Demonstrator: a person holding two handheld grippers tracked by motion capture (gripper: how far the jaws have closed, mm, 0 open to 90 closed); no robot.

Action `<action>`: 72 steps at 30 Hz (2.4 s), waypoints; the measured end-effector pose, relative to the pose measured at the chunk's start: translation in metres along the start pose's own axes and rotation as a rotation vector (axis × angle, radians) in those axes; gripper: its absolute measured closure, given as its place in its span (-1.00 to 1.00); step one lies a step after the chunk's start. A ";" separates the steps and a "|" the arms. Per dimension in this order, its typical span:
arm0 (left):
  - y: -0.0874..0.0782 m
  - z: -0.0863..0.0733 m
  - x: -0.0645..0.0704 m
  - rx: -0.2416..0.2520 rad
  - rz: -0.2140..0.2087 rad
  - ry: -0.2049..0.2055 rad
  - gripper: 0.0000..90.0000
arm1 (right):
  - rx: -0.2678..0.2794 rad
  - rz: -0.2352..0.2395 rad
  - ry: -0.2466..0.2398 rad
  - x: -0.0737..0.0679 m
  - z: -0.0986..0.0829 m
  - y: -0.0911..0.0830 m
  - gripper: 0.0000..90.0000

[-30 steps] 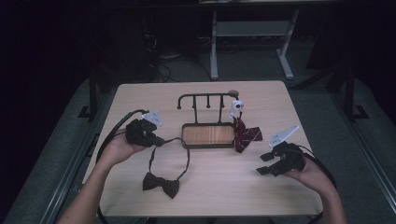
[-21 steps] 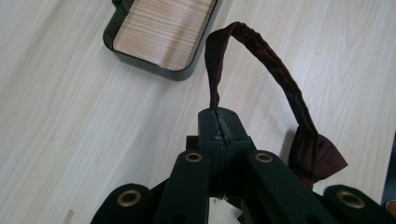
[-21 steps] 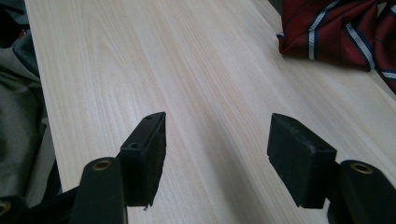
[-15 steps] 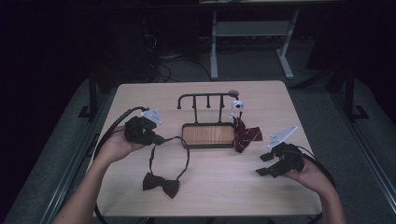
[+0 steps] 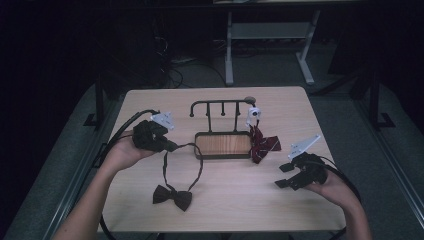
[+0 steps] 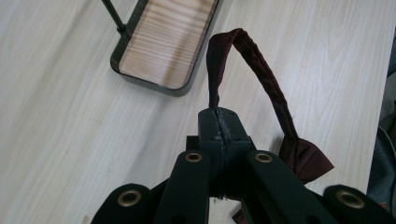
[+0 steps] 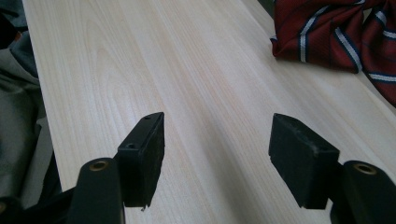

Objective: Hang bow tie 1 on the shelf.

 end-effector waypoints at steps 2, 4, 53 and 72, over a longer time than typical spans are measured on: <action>-0.002 0.002 0.001 -0.002 -0.001 0.004 0.99 | 0.001 -0.001 0.001 0.000 0.000 0.000 -0.21; -0.003 0.003 0.001 -0.006 0.001 0.008 0.99 | 0.001 -0.001 0.000 0.000 0.000 0.000 -0.21; -0.054 0.045 -0.017 0.034 0.024 0.024 1.00 | 0.011 0.013 0.030 0.004 -0.006 0.000 -0.19; -0.054 0.064 -0.043 0.010 0.036 -0.019 0.99 | 0.015 0.013 0.027 0.005 -0.007 0.000 -0.19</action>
Point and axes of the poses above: each handheld gripper's, and its own axes: y roughly forward along the jaws, z roughly out of its top, x roughly to its right, the point moved 9 cm from there along y, roughly forward along the jaws, and after that the axes turned 14 degrees about -y, right-handed, at the moved point
